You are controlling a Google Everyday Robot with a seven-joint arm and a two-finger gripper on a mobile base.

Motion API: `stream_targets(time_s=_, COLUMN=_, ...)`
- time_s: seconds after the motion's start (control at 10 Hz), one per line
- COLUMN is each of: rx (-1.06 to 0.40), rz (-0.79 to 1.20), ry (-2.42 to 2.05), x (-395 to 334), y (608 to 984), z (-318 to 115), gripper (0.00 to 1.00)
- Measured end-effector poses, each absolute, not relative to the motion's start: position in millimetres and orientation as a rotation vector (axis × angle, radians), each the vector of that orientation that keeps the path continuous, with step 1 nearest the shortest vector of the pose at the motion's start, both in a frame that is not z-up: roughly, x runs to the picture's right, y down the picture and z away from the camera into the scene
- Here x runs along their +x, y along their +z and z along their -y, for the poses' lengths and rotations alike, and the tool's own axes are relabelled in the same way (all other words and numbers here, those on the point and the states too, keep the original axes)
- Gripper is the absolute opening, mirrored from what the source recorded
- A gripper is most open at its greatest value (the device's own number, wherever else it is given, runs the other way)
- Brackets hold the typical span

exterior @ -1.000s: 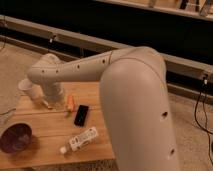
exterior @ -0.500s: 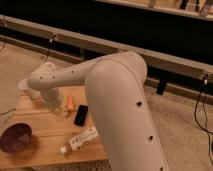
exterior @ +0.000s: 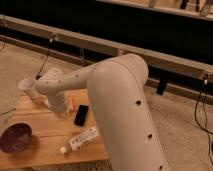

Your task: Push the eraser across the table

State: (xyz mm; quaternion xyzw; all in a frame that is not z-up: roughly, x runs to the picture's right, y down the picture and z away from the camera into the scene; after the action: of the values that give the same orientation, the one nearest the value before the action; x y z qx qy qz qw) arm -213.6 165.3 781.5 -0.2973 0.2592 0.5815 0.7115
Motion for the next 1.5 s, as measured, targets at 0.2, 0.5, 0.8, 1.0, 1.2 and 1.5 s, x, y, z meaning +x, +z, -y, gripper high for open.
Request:
stream_targets(time_s=0.2, rx=-0.646, rz=-0.594, ry=1.297, x=-200.0, y=782.8, z=-170.0, gripper=0.00)
stream_targets(time_s=0.5, rx=-0.621, rz=-0.544, ry=1.267, x=-210.3, y=788.4, z=-167.5, gripper=0.00)
stream_targets(time_s=0.8, rx=-0.581, rz=-0.518, ry=1.241, x=-216.2, y=802.2, z=-168.3, gripper=0.00)
stream_targets(time_s=1.0, rx=-0.568, rz=-0.542, ry=1.243, x=-213.4, y=809.6, z=-174.8, gripper=0.00)
stream_targets(time_s=1.2, rx=-0.563, rz=-0.575, ry=1.244, x=-208.0, y=816.4, z=-182.9, gripper=0.00)
stream_targets(time_s=1.5, rx=-0.579, rz=-0.615, ry=1.251, x=-202.9, y=820.7, z=-194.0, gripper=0.00)
